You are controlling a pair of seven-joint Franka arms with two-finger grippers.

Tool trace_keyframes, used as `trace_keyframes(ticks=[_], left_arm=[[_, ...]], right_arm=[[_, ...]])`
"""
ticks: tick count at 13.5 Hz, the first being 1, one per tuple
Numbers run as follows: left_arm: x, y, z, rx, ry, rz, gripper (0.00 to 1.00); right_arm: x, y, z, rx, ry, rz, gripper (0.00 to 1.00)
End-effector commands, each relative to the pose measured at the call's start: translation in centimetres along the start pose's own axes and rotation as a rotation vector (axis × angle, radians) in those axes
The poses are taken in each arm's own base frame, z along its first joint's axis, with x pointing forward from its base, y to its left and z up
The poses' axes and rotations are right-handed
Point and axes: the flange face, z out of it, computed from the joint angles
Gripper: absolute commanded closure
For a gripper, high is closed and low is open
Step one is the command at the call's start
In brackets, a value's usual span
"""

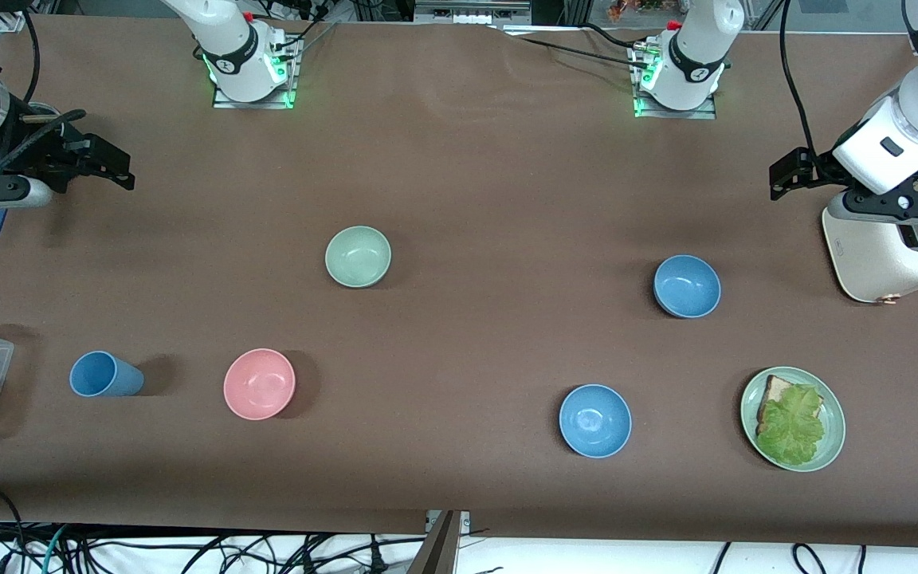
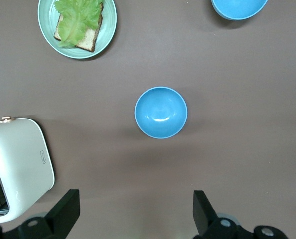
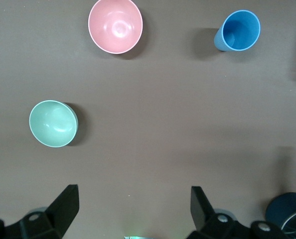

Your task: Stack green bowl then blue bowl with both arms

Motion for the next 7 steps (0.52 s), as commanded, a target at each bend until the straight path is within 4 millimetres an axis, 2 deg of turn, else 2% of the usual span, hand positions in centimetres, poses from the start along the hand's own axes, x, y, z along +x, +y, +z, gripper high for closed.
trace_keyframes(ticks=[1,7], left_arm=[[-0.21,0.09,-0.78,0.018,0.002,-0.008,0.00],[0.14,-0.08,-0.80,0.018,0.003,-0.009,0.00]], right_arm=[[-0.25,0.33,-0.74,-0.012,0.009,0.001,0.01],[-0.29,0.30,-0.64,-0.009,0.004,0.002,0.01]])
